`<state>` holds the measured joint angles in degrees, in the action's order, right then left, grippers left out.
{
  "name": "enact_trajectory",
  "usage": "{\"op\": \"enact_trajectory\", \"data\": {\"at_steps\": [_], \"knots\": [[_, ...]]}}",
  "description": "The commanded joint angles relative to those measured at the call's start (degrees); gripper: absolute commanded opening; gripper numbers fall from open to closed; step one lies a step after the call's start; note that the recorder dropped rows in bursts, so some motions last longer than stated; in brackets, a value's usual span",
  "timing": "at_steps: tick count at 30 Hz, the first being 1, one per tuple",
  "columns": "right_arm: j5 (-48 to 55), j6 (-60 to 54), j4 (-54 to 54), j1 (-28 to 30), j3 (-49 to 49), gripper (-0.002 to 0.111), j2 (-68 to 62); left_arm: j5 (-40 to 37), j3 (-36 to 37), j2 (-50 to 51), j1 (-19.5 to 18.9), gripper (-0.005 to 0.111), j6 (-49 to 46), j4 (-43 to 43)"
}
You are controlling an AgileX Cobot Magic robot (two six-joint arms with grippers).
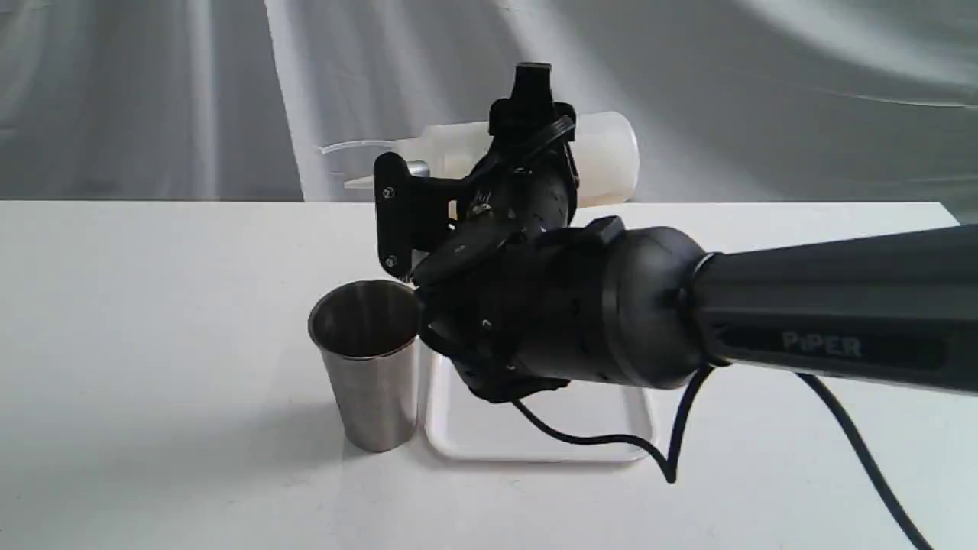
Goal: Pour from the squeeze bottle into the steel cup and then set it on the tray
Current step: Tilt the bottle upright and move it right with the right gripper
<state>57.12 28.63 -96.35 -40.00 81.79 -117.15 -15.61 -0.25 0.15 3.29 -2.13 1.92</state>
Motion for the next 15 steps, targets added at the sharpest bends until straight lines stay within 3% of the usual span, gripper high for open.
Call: {"op": "enact_trajectory", "data": {"at_steps": [1, 10, 15], "knots": [[0.31, 2.31, 1.02, -0.05, 0.96, 0.014, 2.27, 0.39, 0.25, -0.15, 0.33, 0.000, 0.21, -0.04], [-3.10, 21.38, 4.72, 0.17, 0.84, 0.014, 8.11, 0.39, 0.25, -0.15, 0.33, 0.000, 0.09, -0.04], [-6.34, 26.03, 9.05, 2.30, -0.75, 0.014, 13.29, 0.39, 0.25, -0.15, 0.33, 0.000, 0.09, -0.04]]}}
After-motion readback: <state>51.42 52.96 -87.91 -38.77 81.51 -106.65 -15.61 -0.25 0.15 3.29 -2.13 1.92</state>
